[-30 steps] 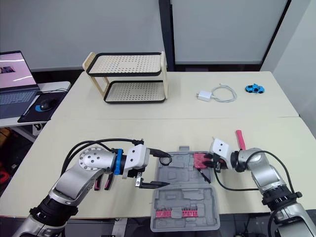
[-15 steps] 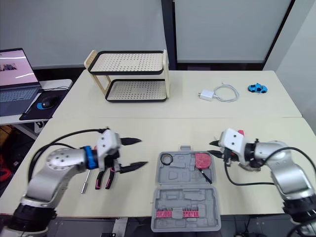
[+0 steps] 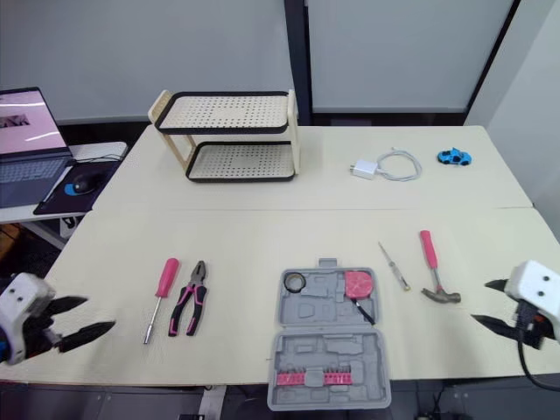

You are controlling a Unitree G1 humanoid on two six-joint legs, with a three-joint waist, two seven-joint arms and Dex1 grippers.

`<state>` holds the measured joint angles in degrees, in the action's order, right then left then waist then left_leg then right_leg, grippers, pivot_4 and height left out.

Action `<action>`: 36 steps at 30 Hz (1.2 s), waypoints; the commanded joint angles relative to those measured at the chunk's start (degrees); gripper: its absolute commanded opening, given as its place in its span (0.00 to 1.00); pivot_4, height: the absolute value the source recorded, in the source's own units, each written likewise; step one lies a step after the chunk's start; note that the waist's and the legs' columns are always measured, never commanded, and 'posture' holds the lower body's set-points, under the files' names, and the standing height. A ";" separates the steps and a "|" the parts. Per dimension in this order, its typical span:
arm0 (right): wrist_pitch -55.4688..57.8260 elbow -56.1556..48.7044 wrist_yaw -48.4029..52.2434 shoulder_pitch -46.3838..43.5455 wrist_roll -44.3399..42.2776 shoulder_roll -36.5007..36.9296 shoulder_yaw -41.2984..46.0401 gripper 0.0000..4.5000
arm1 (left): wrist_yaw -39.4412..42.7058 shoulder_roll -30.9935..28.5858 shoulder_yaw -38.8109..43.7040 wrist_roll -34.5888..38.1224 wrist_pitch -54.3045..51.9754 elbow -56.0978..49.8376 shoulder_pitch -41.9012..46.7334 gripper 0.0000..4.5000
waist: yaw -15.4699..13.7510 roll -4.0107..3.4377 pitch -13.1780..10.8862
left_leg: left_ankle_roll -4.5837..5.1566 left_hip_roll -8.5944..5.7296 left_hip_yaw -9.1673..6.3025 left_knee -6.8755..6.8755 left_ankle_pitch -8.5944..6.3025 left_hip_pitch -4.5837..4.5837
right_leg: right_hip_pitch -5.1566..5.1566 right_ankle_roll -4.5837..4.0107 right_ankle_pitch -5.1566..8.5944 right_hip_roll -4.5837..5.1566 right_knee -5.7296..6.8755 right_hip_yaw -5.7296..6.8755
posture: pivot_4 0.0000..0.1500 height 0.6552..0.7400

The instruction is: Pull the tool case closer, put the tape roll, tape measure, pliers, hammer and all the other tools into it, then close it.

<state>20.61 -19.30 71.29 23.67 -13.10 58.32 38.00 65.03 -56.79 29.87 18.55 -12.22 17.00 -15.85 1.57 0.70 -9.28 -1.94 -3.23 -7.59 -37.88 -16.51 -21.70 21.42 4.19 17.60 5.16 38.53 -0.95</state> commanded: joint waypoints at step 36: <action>8.27 -8.50 0.43 -12.97 -11.89 5.77 -6.62 0.99 | -11.68 11.21 4.15 5.52 -11.51 -22.13 -8.61 1.00 | 0.03 0.07 -0.03 | -0.01 0.07 0.01 0.00 -0.01 -0.02 | 0.00 -0.01 0.00 0.08 -0.02 0.00 | 1.00 1.00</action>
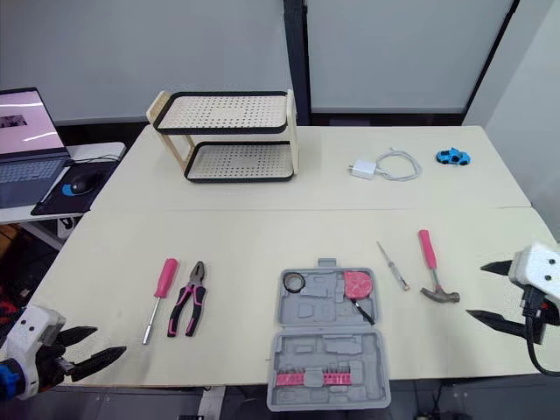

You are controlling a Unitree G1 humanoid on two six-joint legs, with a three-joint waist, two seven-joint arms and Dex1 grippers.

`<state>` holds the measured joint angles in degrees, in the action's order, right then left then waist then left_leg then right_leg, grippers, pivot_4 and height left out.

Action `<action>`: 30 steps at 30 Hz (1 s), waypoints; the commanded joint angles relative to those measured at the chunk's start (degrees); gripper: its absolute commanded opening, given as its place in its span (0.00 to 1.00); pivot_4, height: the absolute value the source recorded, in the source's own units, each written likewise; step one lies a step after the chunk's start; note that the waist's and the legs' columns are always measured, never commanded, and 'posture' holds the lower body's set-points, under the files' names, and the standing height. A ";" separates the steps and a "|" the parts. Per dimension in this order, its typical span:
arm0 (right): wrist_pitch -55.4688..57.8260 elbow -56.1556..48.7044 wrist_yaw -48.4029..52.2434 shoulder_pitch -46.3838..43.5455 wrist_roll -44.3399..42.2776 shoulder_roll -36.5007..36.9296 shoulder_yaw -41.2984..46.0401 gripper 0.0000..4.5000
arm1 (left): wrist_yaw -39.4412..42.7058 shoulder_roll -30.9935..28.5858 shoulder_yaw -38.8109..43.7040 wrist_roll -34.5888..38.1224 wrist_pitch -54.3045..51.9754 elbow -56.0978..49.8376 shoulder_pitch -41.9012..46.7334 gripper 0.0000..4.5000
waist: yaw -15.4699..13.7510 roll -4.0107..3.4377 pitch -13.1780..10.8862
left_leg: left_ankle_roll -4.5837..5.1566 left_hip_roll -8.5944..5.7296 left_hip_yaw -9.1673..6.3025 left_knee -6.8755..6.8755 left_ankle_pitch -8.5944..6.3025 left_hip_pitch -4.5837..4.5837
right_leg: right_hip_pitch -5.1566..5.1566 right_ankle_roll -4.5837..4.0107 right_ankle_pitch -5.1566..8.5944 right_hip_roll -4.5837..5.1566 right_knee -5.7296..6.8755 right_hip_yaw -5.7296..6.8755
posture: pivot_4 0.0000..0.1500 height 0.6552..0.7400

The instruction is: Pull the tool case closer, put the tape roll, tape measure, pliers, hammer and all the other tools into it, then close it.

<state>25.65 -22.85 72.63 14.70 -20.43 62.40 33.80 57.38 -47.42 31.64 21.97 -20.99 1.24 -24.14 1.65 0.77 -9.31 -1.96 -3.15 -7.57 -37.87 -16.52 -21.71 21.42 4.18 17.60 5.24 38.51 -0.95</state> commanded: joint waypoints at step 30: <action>12.55 -10.79 -4.20 -36.02 -14.40 -2.24 -33.54 0.99 | -54.06 33.77 -20.27 -8.99 -25.28 -25.53 19.36 1.00 | -1.66 0.15 -0.02 | -0.03 -0.16 -0.08 -0.08 0.01 -0.12 | -0.07 0.12 -0.11 -0.03 -0.41 0.05 | 1.00 1.00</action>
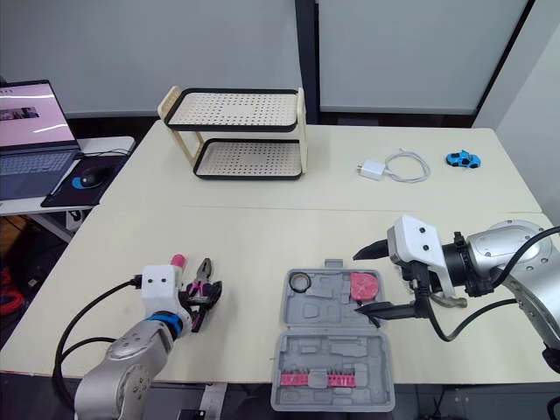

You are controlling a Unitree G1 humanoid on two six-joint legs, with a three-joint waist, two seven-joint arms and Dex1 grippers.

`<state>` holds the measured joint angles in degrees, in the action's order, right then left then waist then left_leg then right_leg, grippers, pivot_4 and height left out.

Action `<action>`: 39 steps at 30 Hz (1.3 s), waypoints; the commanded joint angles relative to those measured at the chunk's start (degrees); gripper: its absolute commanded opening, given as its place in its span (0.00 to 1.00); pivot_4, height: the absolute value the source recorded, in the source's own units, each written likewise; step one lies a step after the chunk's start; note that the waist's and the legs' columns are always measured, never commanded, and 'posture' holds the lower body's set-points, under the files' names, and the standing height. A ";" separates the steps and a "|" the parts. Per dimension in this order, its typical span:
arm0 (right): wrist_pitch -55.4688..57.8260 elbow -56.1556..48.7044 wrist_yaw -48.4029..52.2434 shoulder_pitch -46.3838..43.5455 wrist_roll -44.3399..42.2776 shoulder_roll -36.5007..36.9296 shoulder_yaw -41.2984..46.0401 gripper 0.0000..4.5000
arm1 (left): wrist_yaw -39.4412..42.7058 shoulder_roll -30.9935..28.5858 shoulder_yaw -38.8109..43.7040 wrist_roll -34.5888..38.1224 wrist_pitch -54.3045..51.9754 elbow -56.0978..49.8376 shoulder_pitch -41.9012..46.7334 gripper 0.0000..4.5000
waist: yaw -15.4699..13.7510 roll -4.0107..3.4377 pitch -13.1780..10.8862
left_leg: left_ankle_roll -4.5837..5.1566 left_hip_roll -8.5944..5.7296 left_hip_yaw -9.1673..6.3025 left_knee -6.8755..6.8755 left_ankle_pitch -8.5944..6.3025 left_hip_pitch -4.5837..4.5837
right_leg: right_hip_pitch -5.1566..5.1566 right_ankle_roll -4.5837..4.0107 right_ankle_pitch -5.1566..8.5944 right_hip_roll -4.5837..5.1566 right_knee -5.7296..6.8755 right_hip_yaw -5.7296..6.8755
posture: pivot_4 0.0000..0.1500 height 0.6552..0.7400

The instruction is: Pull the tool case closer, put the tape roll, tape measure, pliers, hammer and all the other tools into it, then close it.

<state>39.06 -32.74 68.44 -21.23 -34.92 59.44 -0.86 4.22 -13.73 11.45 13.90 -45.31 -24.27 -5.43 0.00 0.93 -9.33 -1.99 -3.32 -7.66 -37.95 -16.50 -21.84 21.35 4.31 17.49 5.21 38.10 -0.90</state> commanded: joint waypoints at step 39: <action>-1.82 -1.51 -4.37 -0.78 -0.61 -4.13 0.34 1.00 | 2.53 -3.20 -1.09 -2.10 -4.82 7.18 4.88 0.56 | -0.04 -0.06 0.03 | -0.02 -0.02 -0.03 0.00 0.01 0.02 | 0.01 0.00 0.00 0.02 0.02 0.00 | 1.00 1.00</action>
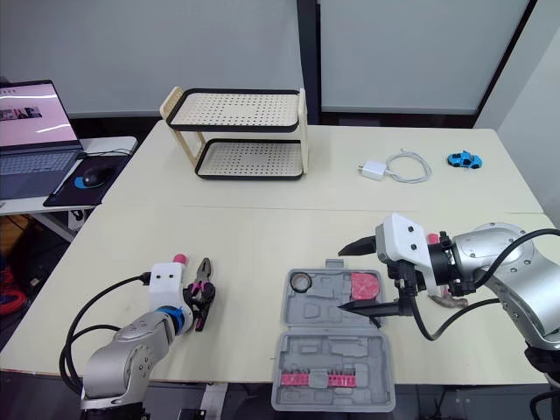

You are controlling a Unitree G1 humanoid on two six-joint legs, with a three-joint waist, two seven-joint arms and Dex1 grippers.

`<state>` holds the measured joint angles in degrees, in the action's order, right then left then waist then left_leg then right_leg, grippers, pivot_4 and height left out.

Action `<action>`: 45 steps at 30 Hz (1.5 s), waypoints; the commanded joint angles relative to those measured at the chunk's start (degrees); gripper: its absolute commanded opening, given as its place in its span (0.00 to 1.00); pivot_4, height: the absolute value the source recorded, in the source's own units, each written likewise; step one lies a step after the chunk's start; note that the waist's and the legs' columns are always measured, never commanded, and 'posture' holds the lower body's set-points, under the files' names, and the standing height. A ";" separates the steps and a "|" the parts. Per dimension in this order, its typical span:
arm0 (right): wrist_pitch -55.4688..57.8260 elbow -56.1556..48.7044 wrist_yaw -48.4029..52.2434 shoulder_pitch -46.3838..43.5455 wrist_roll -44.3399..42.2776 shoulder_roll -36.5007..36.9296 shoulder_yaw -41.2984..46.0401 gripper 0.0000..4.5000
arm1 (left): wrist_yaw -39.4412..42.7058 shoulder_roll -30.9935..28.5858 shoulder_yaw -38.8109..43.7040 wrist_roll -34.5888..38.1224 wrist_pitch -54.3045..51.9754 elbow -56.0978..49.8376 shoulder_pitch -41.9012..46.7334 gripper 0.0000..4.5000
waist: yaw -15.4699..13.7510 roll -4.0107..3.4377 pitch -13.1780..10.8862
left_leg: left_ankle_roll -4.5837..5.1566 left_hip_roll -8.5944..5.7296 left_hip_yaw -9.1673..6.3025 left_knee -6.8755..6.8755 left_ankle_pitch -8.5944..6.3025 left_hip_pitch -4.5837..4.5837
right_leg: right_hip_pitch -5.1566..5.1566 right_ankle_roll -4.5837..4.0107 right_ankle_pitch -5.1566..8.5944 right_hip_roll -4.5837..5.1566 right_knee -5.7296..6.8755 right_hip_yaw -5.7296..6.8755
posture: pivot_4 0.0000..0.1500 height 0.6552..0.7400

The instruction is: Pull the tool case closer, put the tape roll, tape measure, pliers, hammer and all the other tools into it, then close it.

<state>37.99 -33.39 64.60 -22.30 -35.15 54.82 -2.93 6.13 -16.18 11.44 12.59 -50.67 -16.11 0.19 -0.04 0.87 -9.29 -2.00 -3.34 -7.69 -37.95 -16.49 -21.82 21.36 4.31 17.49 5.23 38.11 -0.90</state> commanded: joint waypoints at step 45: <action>4.92 -17.07 -9.67 32.08 0.64 6.97 31.52 1.00 | 63.19 -24.10 -36.39 -3.30 24.05 -1.53 34.92 0.56 | 0.53 0.05 -0.16 | 0.05 -0.03 0.02 -0.03 -0.01 -0.12 | -0.04 0.01 0.00 -0.17 -0.03 0.07 | 1.00 1.00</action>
<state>42.29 -48.73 56.69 10.75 -34.89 60.81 30.10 69.38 -40.56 -24.86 9.93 -25.48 -15.63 33.84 0.49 0.92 -9.45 -1.95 -3.37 -7.66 -37.97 -16.51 -21.92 21.32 4.32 17.49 5.06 38.08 -0.84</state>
